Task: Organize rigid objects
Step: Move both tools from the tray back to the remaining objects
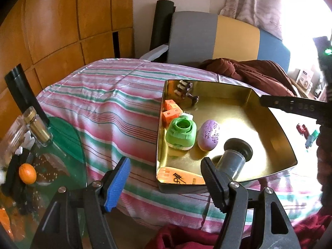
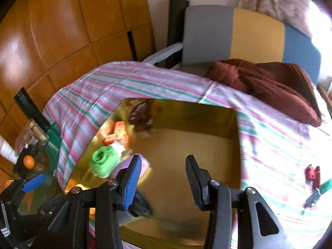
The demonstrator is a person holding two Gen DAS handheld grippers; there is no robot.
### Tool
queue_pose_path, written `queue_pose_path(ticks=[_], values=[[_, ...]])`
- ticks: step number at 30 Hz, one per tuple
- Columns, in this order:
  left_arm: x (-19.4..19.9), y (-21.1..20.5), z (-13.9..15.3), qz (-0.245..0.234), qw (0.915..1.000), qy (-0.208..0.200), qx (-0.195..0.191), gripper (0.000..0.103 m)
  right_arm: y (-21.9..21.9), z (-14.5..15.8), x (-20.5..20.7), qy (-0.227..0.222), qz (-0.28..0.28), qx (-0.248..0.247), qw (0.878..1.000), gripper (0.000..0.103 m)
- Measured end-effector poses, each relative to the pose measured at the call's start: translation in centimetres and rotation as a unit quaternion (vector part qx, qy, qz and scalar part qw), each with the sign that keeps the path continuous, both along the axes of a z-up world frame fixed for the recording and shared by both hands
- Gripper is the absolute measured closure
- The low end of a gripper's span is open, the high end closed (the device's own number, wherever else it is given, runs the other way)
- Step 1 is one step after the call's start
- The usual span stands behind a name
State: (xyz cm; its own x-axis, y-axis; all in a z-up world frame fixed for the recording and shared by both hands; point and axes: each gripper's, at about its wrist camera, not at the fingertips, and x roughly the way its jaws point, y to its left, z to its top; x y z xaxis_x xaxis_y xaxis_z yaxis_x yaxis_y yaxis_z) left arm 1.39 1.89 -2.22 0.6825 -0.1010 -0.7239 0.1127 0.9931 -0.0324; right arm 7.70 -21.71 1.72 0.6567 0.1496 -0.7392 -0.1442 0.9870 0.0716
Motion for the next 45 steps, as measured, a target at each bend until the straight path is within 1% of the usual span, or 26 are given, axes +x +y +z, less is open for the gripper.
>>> queue_pose_path(ticks=[4, 8, 12, 15, 17, 19, 21, 23, 25, 27, 28, 29, 30, 31, 33, 35, 37, 40, 41, 45], values=[[0.0, -0.8, 0.4, -0.013, 0.9999, -0.004, 0.006, 0.032, -3.2, 0.5, -0.8, -0.012, -0.027, -0.021, 0.999, 0.058], [0.3, -1.7, 0.6, -0.025, 0.9997, -0.001, 0.005, 0.032, -8.0, 0.5, -1.3, -0.011, -0.072, -0.029, 0.997, 0.058], [0.4, -2.8, 0.9, -0.043, 0.9991, -0.002, 0.007, 0.032, -13.6, 0.7, -2.2, -0.014, -0.128, -0.035, 0.991, 0.058], [0.6, -3.6, 1.5, -0.053, 0.9985, -0.008, 0.007, 0.032, -18.3, 0.8, -3.2, -0.015, -0.180, -0.036, 0.983, 0.058], [0.8, -4.3, 1.9, -0.062, 0.9980, -0.013, 0.006, 0.032, -21.9, 0.9, -4.0, -0.020, -0.222, -0.029, 0.974, 0.058], [1.1, -5.4, 2.3, -0.073, 0.9972, -0.018, 0.009, 0.032, -25.4, 1.0, -5.1, -0.026, -0.268, -0.019, 0.963, 0.058], [1.4, -6.9, 3.0, -0.089, 0.9957, -0.023, 0.011, 0.032, -29.1, 0.7, -6.3, -0.031, -0.321, -0.003, 0.946, 0.058], [1.6, -8.3, 3.5, -0.106, 0.9939, -0.027, 0.012, 0.032, -32.9, -0.2, -7.7, -0.030, -0.379, 0.008, 0.925, 0.058], [1.7, -10.0, 4.1, -0.126, 0.9914, -0.032, 0.013, 0.032, -35.4, -1.2, -8.7, -0.028, -0.412, 0.017, 0.911, 0.058], [1.9, -12.3, 4.5, -0.150, 0.9881, -0.033, 0.015, 0.032, -37.6, -2.7, -10.4, -0.022, -0.449, 0.033, 0.892, 0.058], [2.0, -13.5, 4.7, -0.161, 0.9862, -0.033, 0.014, 0.032, -38.6, -3.4, -10.9, -0.010, -0.468, 0.051, 0.882, 0.058], [2.1, -14.7, 4.9, -0.174, 0.9841, -0.033, 0.014, 0.032, -39.7, -3.8, -11.7, 0.000, -0.486, 0.086, 0.870, 0.058], [2.2, -15.6, 4.9, -0.183, 0.9824, -0.032, 0.014, 0.032, -40.6, -3.9, -12.5, -0.010, -0.496, 0.124, 0.859, 0.058], [2.3, -16.9, 5.0, -0.196, 0.9802, -0.028, 0.011, 0.032, -41.1, -3.9, -12.9, -0.015, -0.502, 0.140, 0.853, 0.058], [2.8, -19.5, 4.9, -0.220, 0.9755, -0.015, 0.004, 0.032, -41.6, -4.3, -13.0, -0.004, -0.508, 0.151, 0.848, 0.058], [3.3, -22.5, 4.6, -0.244, 0.9697, -0.001, 0.001, 0.032, -42.0, -4.8, -13.3, 0.008, -0.504, 0.183, 0.844, 0.058], [3.6, -25.1, 4.3, -0.264, 0.9644, 0.009, 0.002, 0.034, -41.9, -5.2, -13.1, 0.012, -0.501, 0.194, 0.843, 0.058], [4.1, -28.8, 4.0, -0.290, 0.9568, 0.007, 0.015, 0.038, -41.7, -4.9, -13.4, 0.004, -0.496, 0.204, 0.844, 0.058], [4.4, -30.5, 3.8, -0.303, 0.9528, 0.007, 0.022, 0.040, -41.8, -4.9, -13.5, 0.002, -0.495, 0.208, 0.843, 0.058], [5.6, -34.7, 2.6, -0.328, 0.9436, 0.024, 0.034, 0.040, -42.1, -5.1, -13.8, -0.004, -0.496, 0.228, 0.838, 0.058]])
